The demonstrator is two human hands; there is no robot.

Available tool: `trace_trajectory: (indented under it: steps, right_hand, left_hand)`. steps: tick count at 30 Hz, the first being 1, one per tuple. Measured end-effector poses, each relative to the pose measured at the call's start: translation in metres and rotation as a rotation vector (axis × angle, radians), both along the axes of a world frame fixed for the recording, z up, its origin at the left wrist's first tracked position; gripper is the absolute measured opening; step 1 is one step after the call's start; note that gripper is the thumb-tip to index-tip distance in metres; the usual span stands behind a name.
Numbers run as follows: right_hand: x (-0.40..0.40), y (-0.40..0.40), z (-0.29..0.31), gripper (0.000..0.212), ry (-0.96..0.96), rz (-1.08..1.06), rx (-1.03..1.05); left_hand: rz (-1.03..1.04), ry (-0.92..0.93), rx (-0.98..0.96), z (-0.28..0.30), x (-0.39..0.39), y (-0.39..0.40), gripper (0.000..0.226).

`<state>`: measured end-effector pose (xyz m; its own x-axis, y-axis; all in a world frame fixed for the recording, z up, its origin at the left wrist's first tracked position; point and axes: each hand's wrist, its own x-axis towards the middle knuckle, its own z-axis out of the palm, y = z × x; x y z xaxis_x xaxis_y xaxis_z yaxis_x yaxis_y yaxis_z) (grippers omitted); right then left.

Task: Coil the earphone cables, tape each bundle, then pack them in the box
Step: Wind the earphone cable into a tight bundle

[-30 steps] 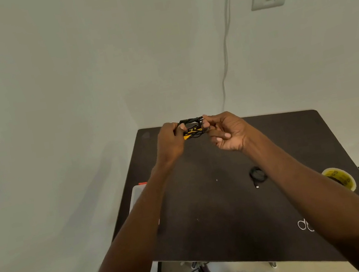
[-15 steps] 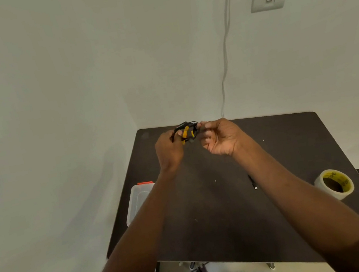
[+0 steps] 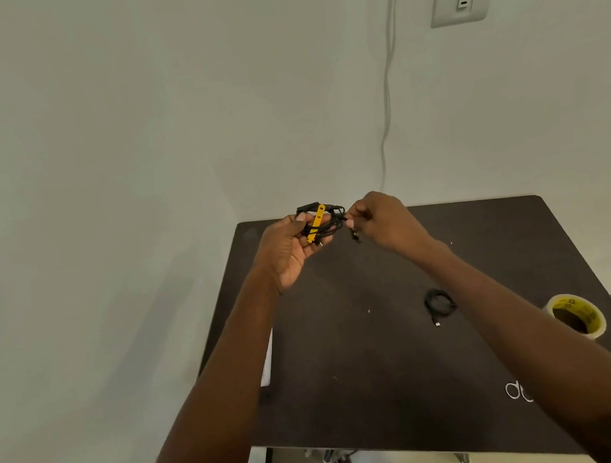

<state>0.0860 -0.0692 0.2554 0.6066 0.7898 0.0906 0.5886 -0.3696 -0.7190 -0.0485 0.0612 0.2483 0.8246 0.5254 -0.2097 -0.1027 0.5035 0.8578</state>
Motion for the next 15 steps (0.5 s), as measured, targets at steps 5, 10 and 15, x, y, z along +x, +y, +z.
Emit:
trace_trajectory:
  steps: [5,10,15]
  right_hand:
    - [-0.021,0.007,-0.019,0.022,0.383,-0.219,0.244]
    - [-0.028,0.01,-0.018,0.012,1.063,-0.25,0.444]
    - [-0.026,0.007,-0.017,0.017,1.339,-0.205,0.542]
  left_hand:
    - [0.027,-0.034,-0.051,-0.005,0.006,-0.01,0.018]
    - [0.199,0.046,0.07,-0.009,0.011,-0.019,0.013]
    - [0.393,0.216,0.391,-0.019,0.015,-0.025,0.017]
